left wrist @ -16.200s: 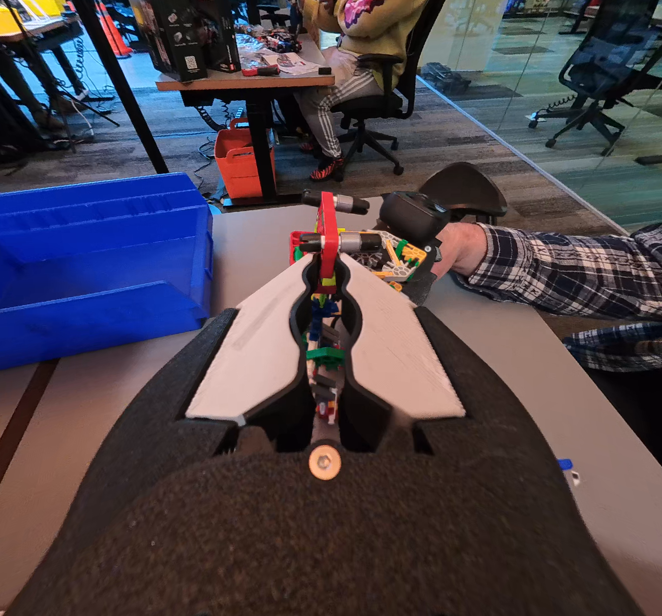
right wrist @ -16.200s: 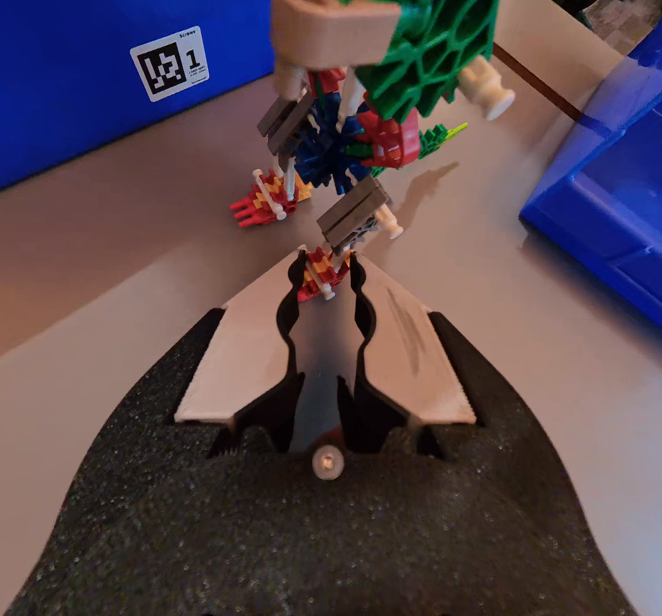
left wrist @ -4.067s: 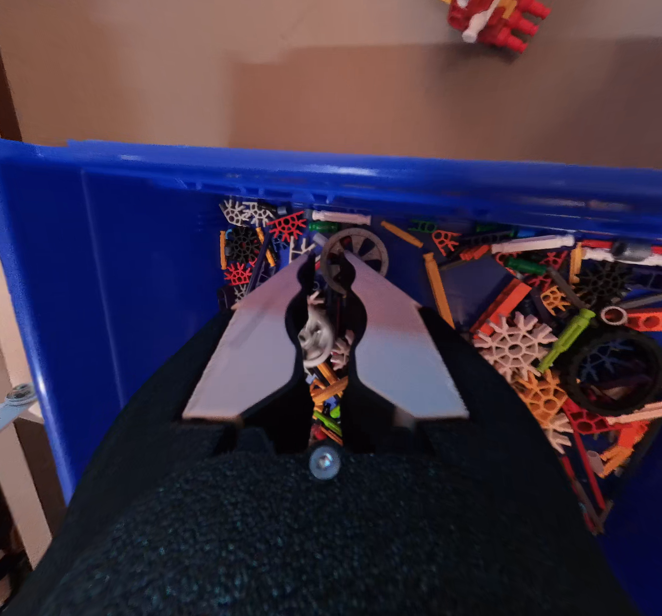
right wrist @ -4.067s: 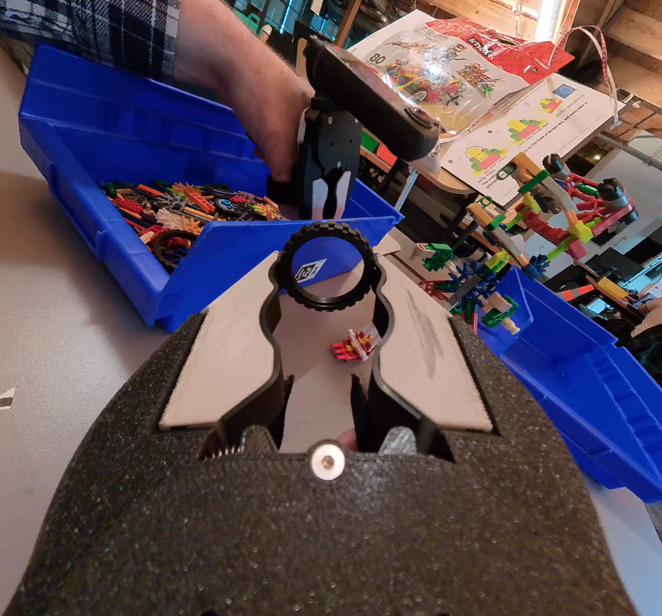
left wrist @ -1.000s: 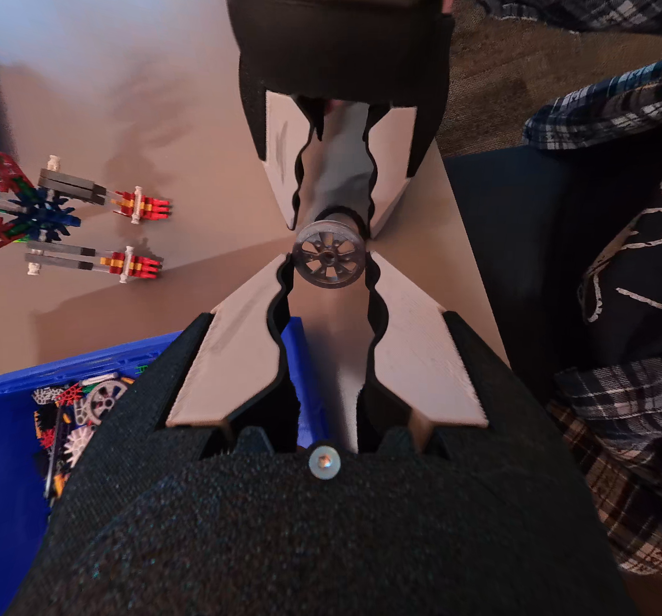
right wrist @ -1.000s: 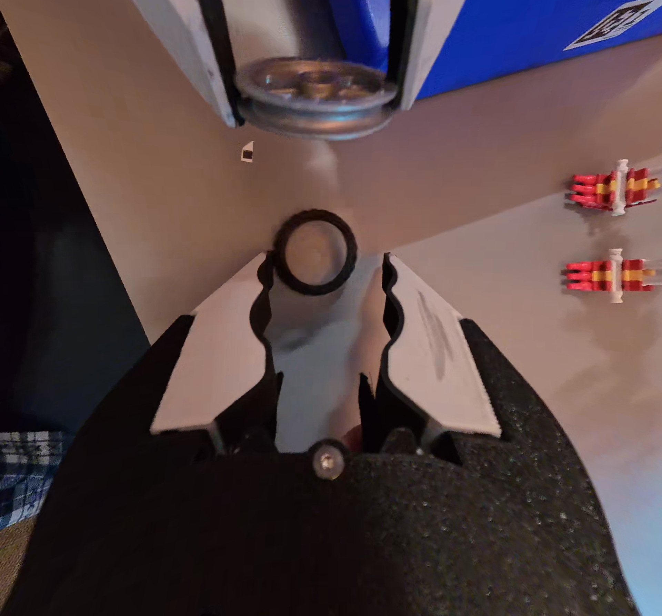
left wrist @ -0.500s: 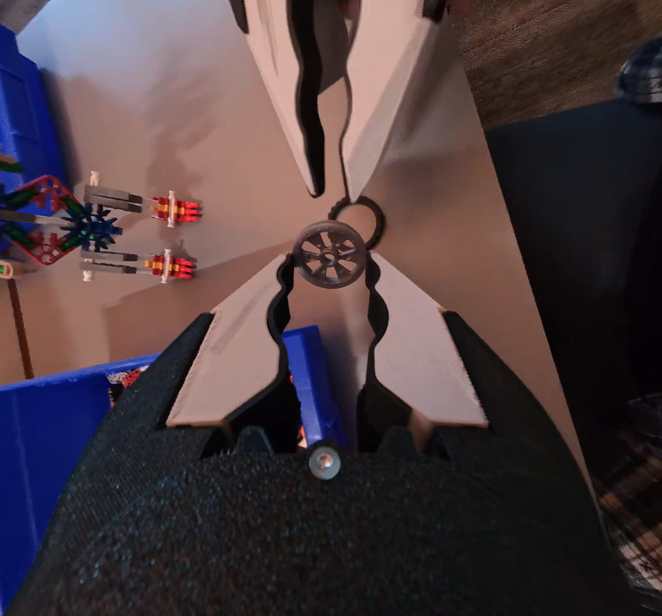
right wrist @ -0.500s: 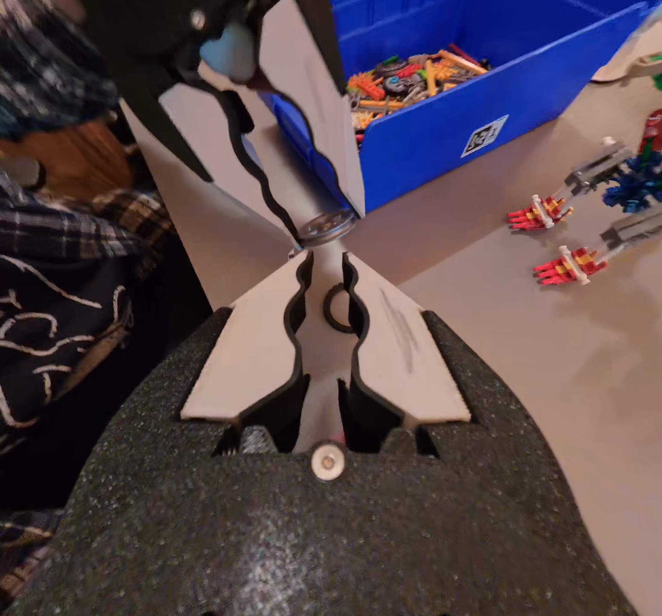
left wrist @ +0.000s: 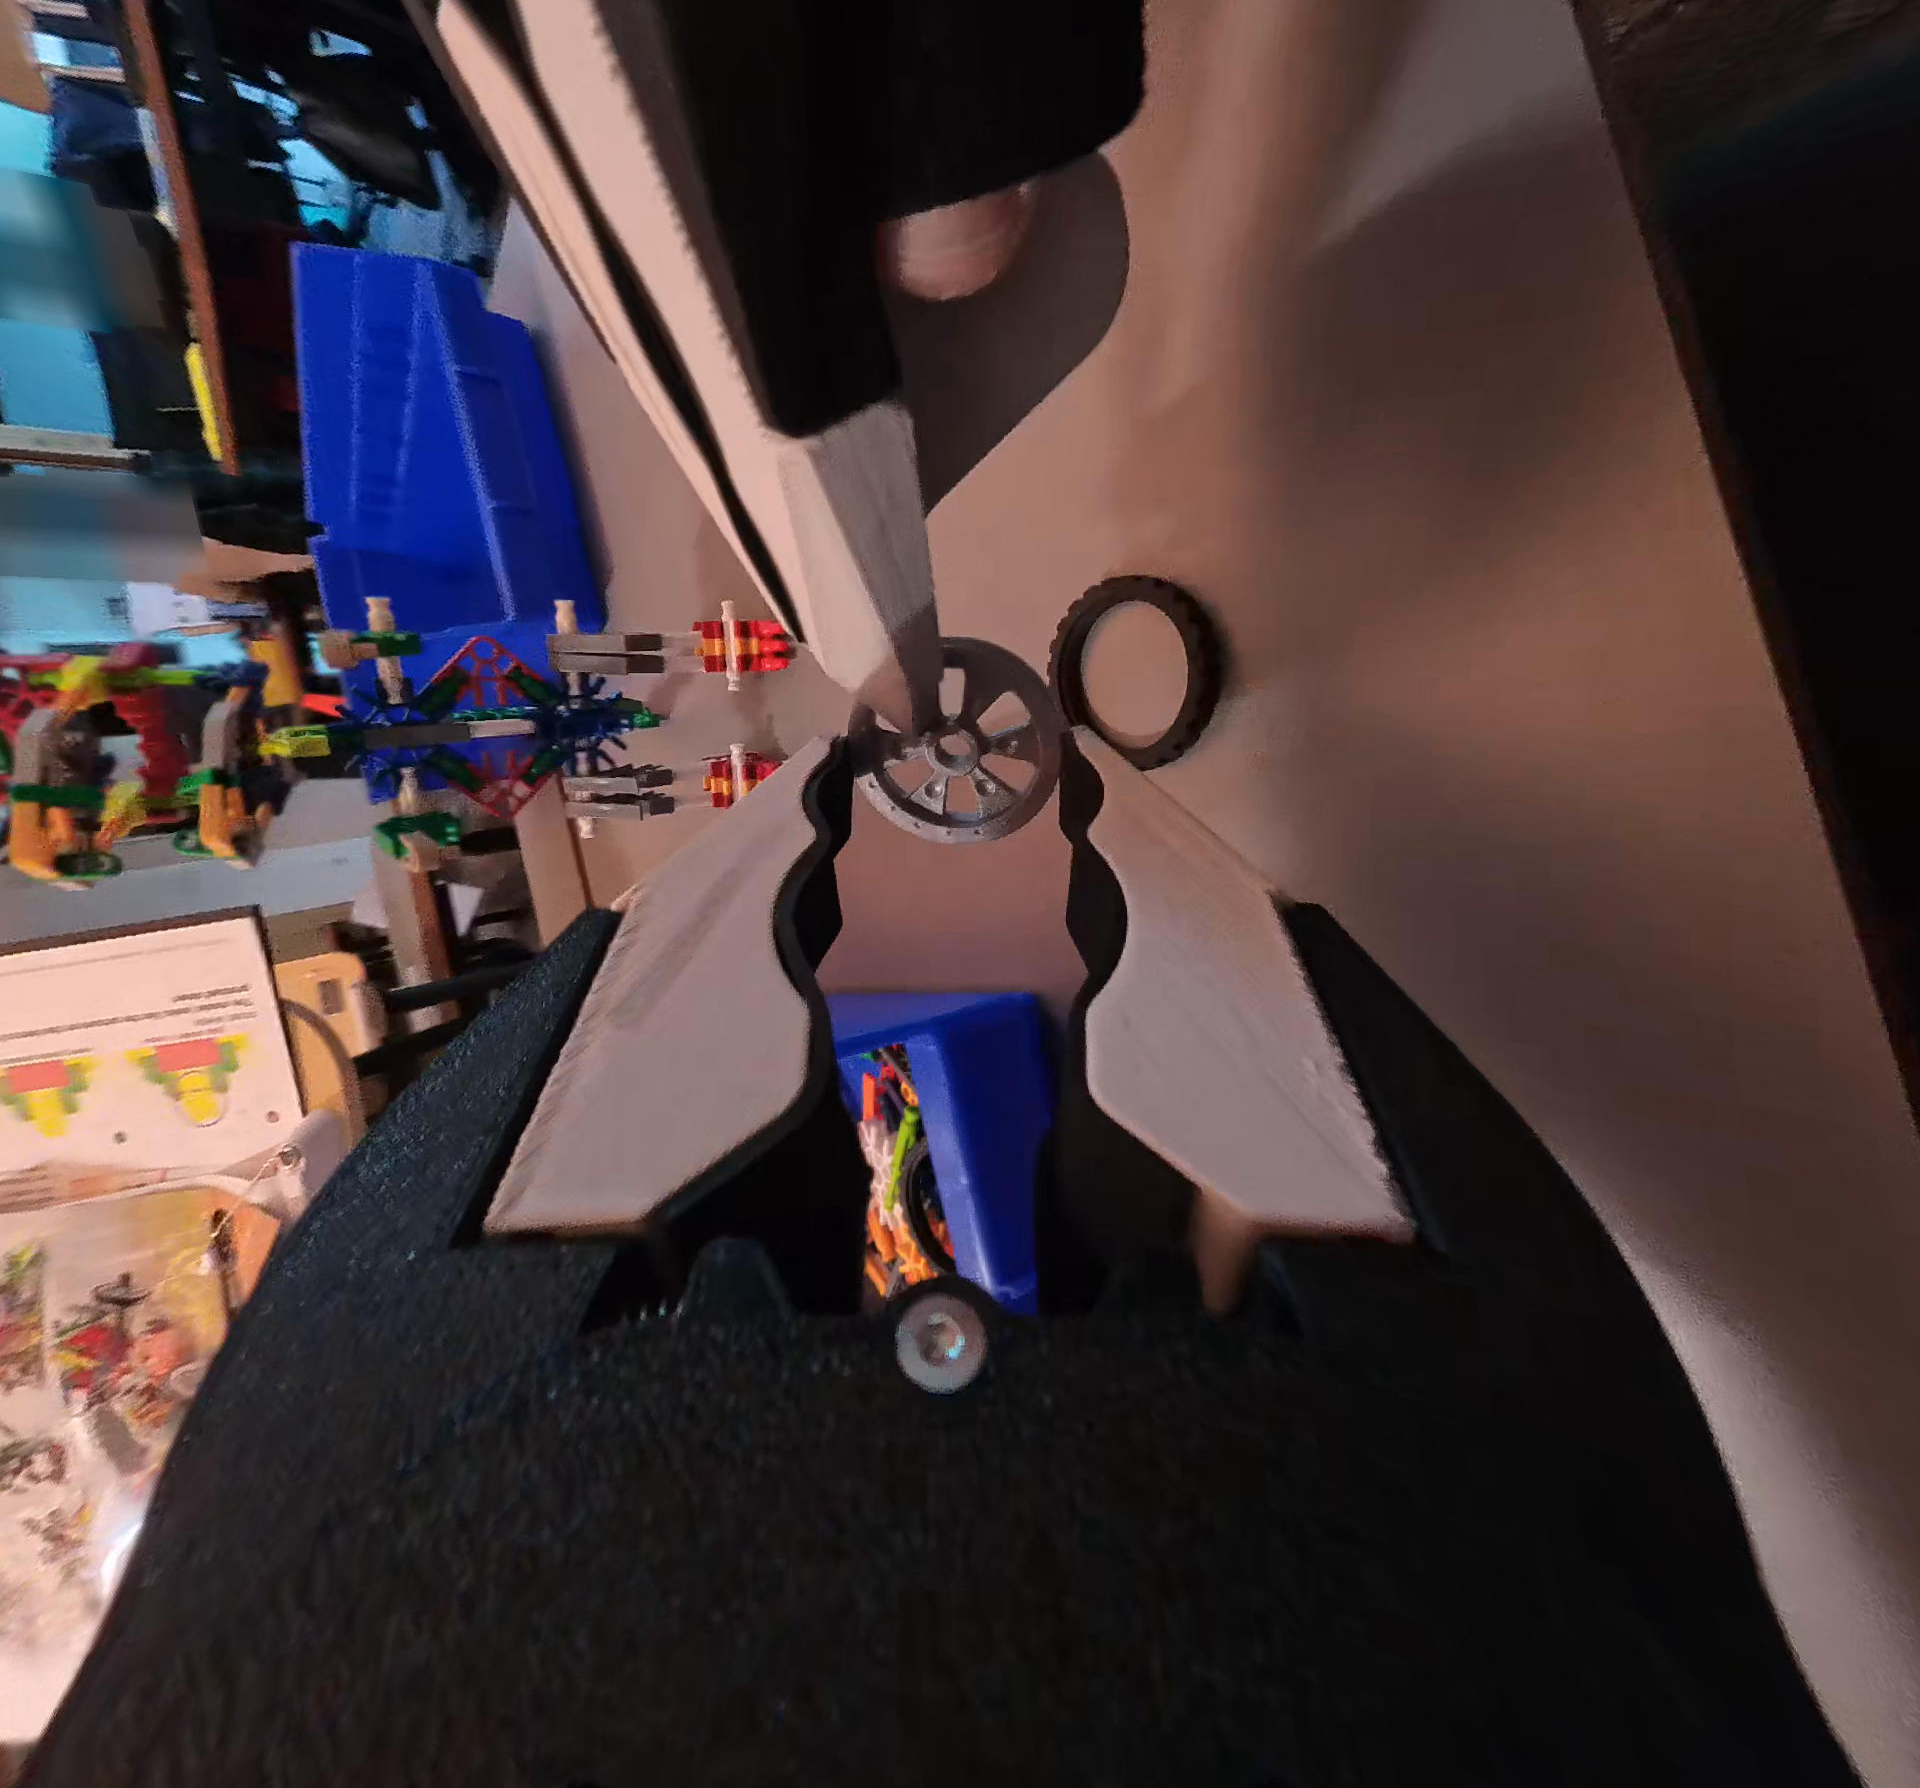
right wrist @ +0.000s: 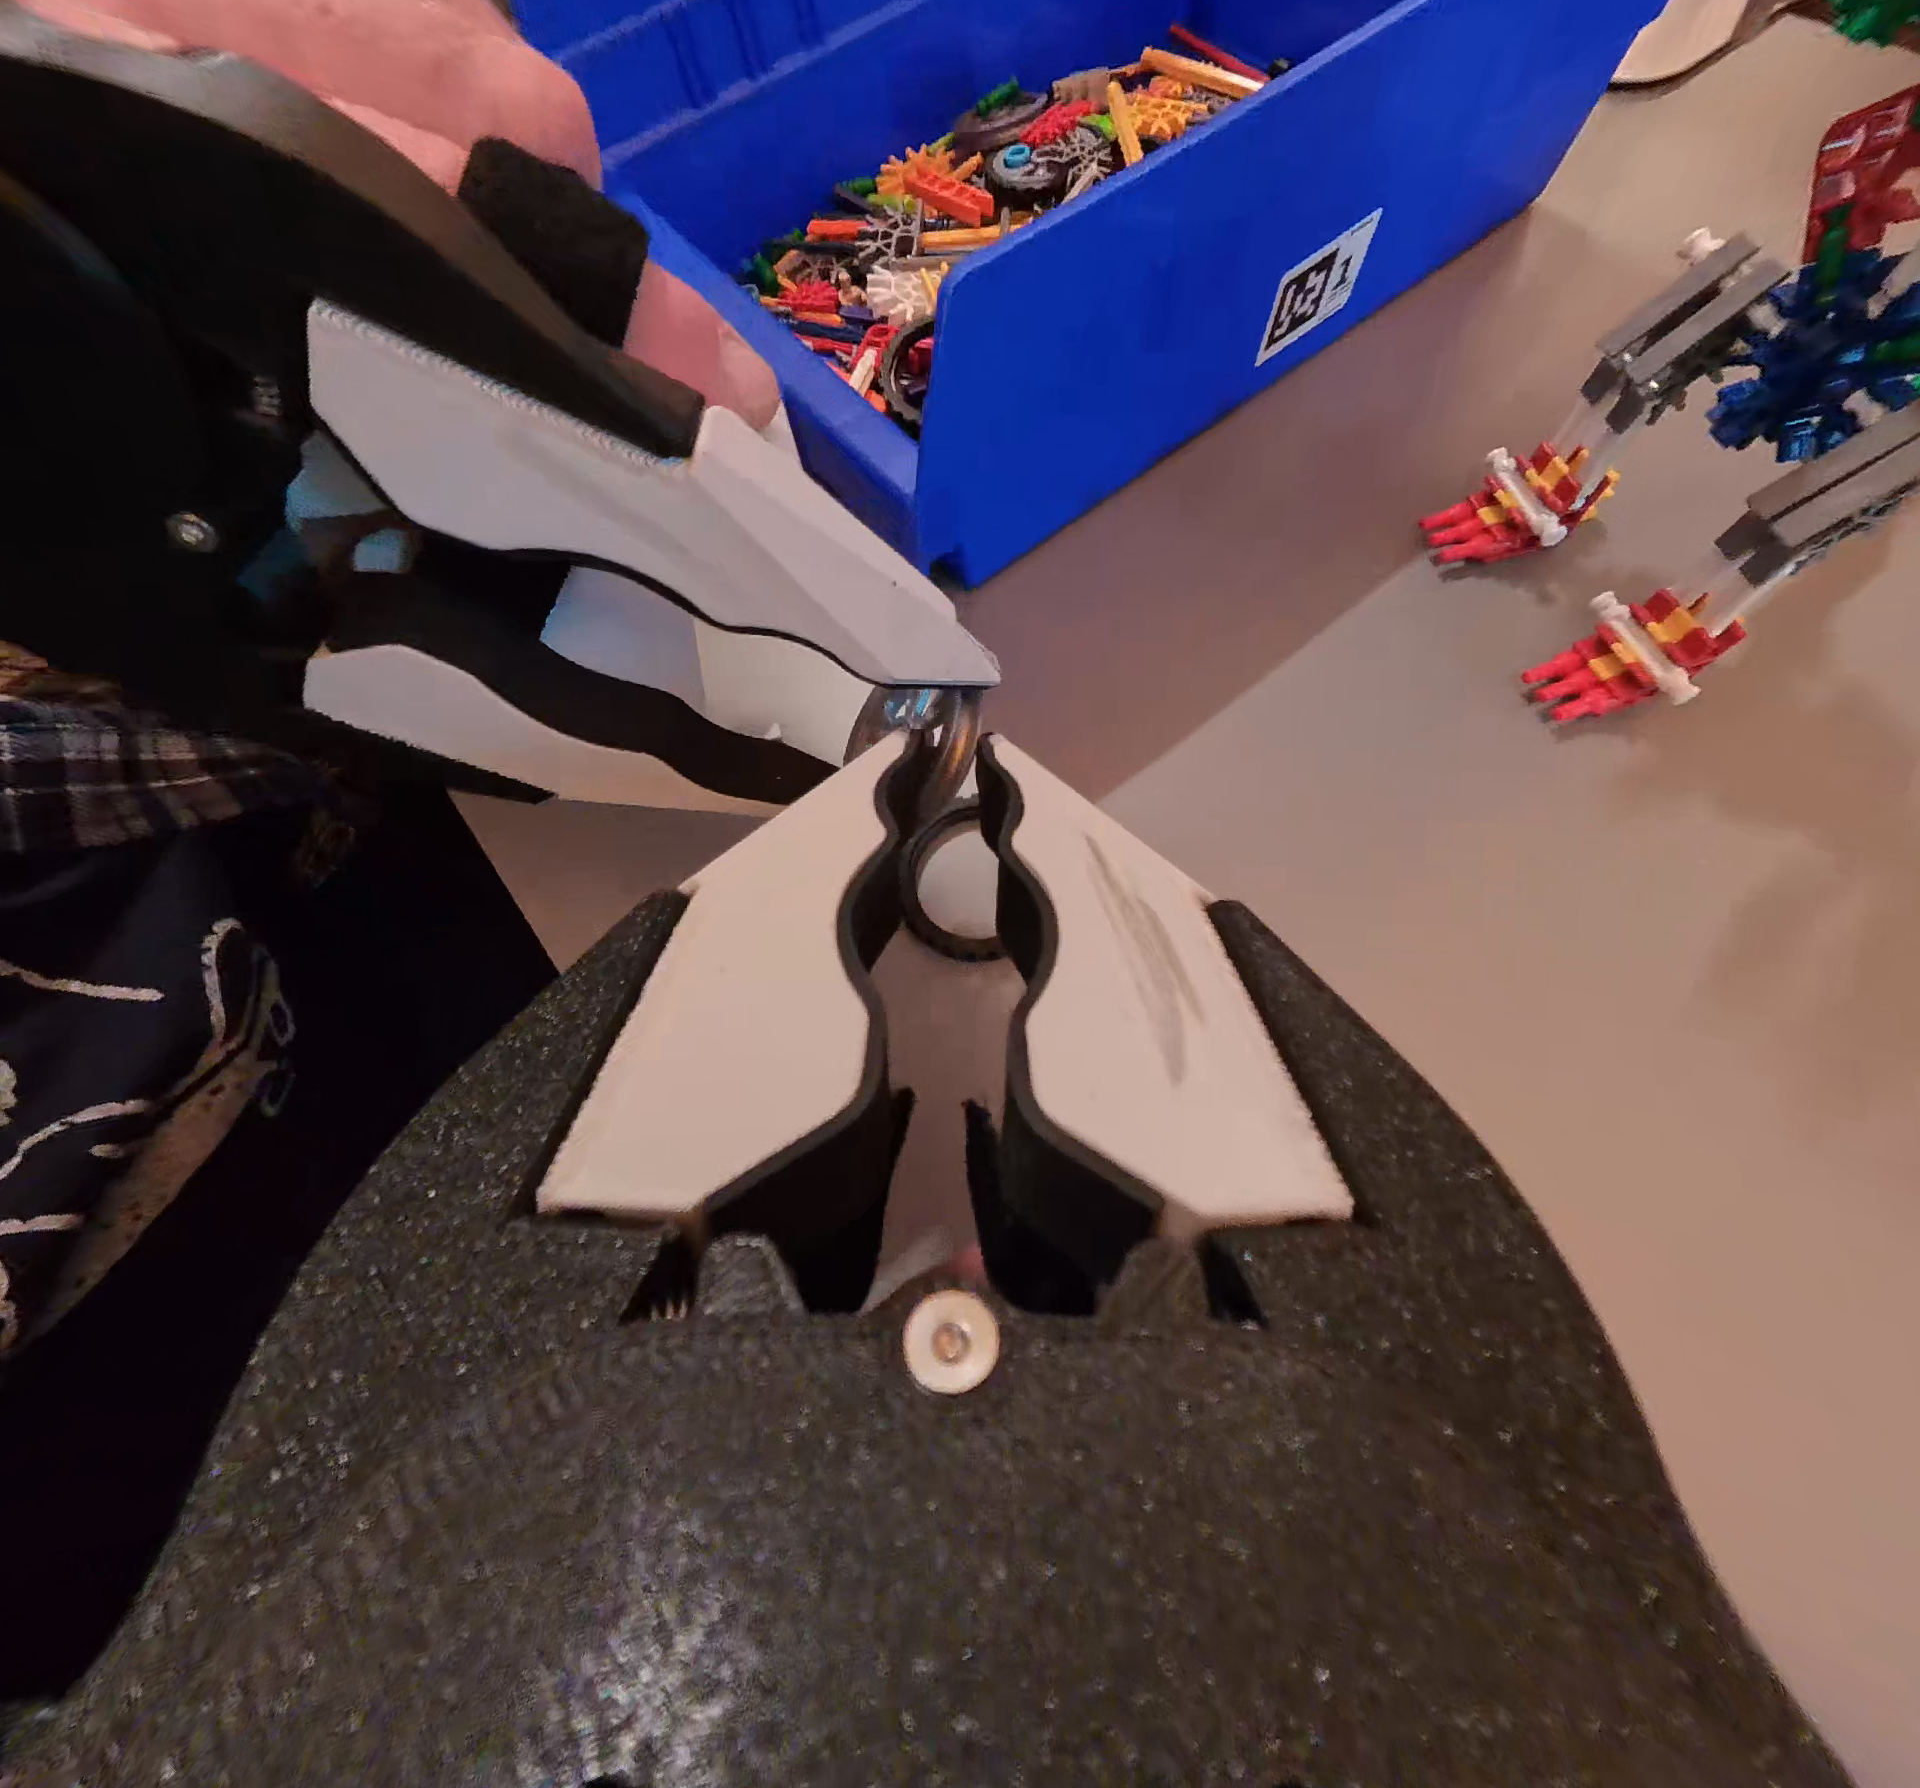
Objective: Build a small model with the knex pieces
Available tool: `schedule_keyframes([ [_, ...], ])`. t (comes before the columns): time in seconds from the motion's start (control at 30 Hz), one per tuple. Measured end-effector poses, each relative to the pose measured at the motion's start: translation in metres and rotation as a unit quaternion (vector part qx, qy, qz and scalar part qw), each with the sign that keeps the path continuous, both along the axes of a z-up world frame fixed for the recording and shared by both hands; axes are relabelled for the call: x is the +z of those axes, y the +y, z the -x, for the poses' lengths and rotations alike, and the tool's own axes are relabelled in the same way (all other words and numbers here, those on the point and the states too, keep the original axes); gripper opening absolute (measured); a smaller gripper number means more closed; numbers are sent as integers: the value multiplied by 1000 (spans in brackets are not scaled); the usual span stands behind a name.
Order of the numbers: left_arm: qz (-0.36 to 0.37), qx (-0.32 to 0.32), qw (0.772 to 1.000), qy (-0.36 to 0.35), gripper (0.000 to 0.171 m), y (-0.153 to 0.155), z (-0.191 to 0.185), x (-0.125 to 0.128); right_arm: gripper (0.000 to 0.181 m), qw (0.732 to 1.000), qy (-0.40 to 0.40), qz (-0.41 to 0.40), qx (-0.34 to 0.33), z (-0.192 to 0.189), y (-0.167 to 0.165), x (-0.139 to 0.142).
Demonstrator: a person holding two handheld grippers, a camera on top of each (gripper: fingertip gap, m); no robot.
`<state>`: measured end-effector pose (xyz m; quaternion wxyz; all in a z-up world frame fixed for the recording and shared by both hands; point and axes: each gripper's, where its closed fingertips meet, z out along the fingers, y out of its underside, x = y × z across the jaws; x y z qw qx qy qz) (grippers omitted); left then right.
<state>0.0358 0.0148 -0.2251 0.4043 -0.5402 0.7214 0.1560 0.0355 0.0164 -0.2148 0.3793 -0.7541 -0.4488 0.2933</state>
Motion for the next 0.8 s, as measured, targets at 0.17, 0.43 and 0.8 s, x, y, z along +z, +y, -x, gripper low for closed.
schedule_keyframes([
  [0.17,-39,5,999,-20,38,3,-1,-4,7,1000,-6,-7,2,0,3,-3],
  [0.43,-44,6,997,-71,38,0,-4,-12,5,999,-29,-7,19,0,4,-11],
  [0.8,54,-8,993,-103,53,-17,-4,-33,6,996,-66,36,45,-7,4,-27],
])
